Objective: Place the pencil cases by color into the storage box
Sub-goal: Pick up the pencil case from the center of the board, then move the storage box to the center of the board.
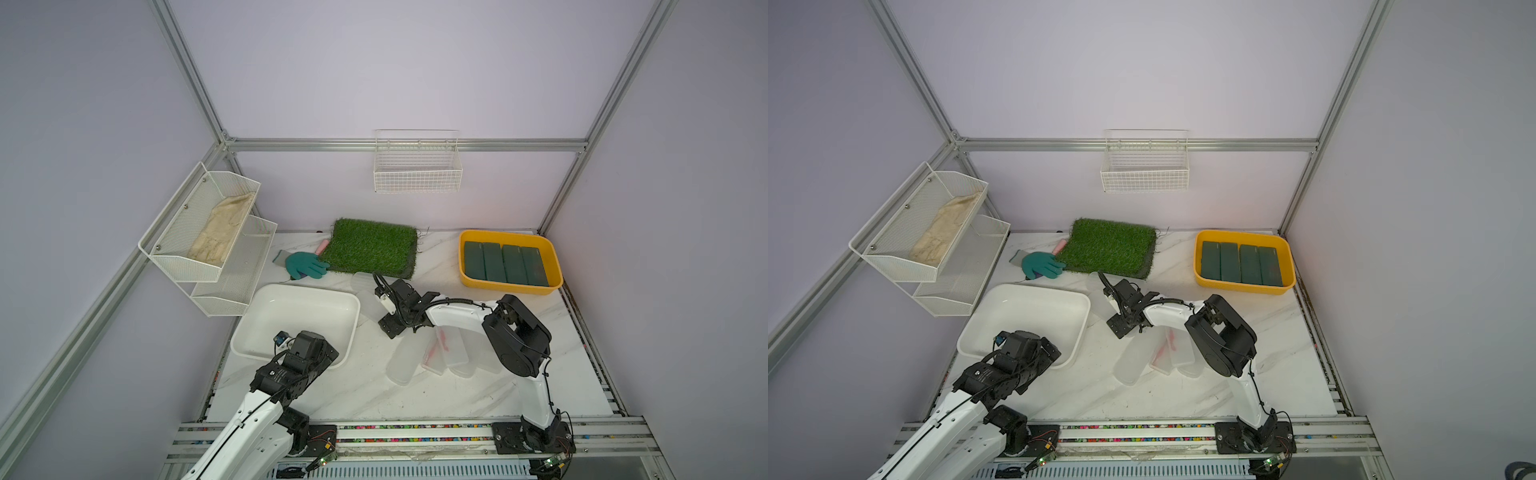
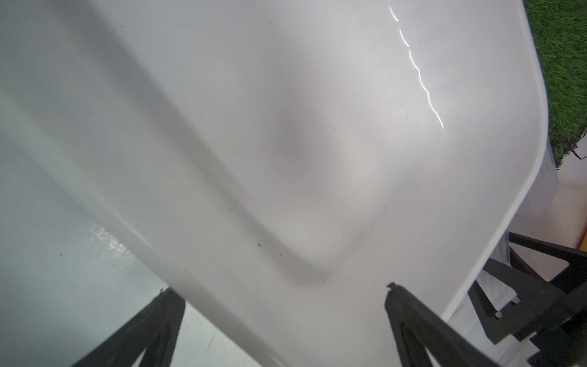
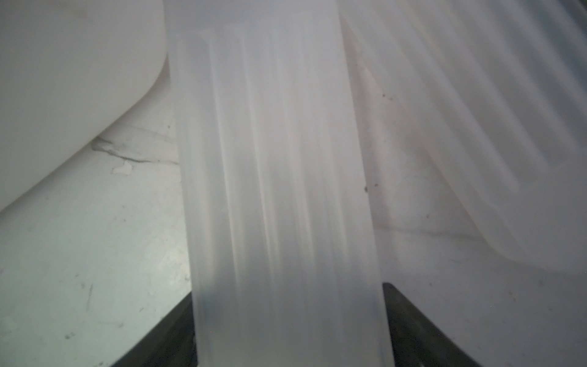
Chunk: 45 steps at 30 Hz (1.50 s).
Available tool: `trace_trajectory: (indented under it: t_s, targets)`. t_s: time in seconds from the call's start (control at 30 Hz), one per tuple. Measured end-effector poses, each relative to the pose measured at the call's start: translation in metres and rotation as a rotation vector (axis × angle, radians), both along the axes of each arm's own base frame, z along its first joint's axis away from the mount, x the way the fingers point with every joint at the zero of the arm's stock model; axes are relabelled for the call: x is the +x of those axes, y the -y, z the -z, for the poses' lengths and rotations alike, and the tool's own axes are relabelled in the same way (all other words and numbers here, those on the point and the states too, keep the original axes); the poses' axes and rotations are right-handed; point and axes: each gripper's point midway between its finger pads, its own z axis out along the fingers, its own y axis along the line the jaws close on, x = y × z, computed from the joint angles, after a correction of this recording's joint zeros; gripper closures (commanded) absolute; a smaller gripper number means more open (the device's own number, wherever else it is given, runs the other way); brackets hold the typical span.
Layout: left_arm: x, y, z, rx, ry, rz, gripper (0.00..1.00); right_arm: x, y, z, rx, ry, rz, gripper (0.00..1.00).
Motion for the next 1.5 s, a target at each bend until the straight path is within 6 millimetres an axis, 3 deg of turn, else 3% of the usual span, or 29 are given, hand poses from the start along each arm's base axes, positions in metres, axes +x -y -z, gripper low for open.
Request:
trace_trajectory:
  t_s: [0.17, 0.5, 0.83, 1.07, 1.27, 1.5]
  targets:
    - [-0.001, -0.004, -0.008, 0.02, -0.007, -0.009, 0.0, 0.0, -0.002, -0.001, 0.006, 0.004, -0.001, 0.36]
    - [0.019, -0.002, -0.046, 0.036, 0.076, 0.001, 0.0, -0.002, -0.001, -0.009, 0.026, -0.011, 0.009, 0.37]
    - [0.045, 0.015, -0.047, 0.068, 0.103, 0.121, 0.0, 0.004, 0.013, -0.07, 0.129, -0.012, 0.044, 0.37]
    - [0.065, 0.033, -0.041, 0.066, 0.113, 0.225, 0.0, -0.011, 0.027, -0.088, 0.137, -0.061, 0.056, 0.37]
    - [0.079, 0.05, -0.033, 0.045, 0.111, 0.308, 0.0, -0.024, 0.047, -0.112, 0.181, -0.082, 0.097, 0.38]
    - [0.091, 0.077, -0.016, -0.017, 0.085, 0.423, 0.0, -0.009, 0.082, -0.155, 0.279, -0.046, 0.234, 0.39]
